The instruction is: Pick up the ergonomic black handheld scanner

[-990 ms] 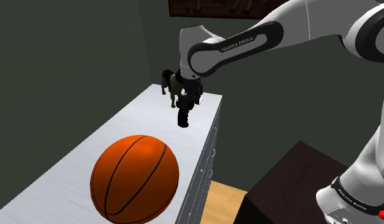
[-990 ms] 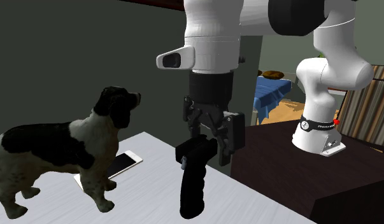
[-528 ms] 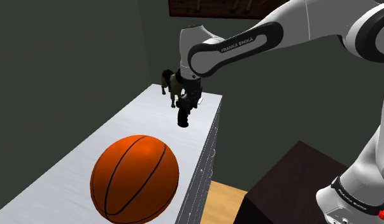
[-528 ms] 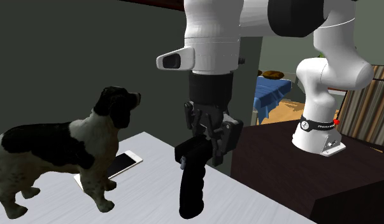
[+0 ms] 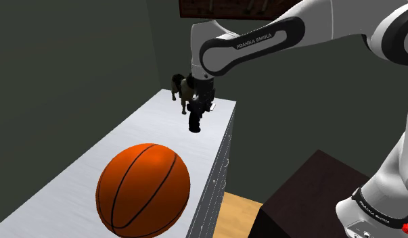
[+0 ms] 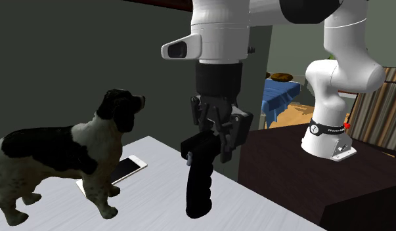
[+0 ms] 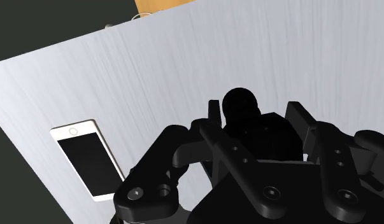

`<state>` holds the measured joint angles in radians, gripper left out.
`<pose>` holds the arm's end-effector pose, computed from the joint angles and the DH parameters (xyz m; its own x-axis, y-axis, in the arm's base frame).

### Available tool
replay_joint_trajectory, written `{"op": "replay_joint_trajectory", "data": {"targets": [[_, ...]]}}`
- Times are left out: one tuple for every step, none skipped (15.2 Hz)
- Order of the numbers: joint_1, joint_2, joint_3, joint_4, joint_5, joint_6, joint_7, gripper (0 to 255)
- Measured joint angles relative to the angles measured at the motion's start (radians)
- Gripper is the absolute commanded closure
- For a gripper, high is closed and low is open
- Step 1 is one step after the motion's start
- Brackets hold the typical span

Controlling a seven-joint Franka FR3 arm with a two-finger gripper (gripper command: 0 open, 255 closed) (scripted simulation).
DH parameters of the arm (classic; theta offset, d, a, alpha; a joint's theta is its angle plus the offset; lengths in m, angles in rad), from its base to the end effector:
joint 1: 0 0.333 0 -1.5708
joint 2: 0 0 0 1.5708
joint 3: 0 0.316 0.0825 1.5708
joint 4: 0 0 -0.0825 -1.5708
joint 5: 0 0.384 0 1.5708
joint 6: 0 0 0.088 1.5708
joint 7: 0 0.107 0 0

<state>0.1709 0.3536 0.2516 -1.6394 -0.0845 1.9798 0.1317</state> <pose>0.6080 0.2487 0.4168 0.9524 0.3047 -0.0025 0.3047 -0.9524 -0.0086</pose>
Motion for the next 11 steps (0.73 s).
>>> {"op": "replay_joint_trajectory", "data": {"targets": [[0.001,0.002,0.0,0.018,0.0,-0.016,-0.001,255],[0.0,-0.002,0.0,0.025,0.001,-0.026,-0.002,255],[0.0,-0.004,0.001,0.035,0.002,-0.038,-0.002,255],[-0.001,-0.007,0.001,0.047,0.003,-0.054,-0.005,255],[0.0,-0.011,0.002,0.055,0.004,-0.066,-0.004,255],[0.0,-0.014,0.002,0.062,0.005,-0.075,-0.004,255],[0.001,-0.016,0.003,0.077,0.006,-0.092,-0.004,255],[0.001,-0.02,0.003,0.083,0.007,-0.103,-0.005,255],[0.002,-0.022,0.004,0.095,0.007,-0.115,-0.004,255],[0.003,-0.022,0.005,0.107,0.007,-0.127,-0.003,255],[0.003,-0.023,0.005,0.113,0.008,-0.135,-0.004,255]]}}
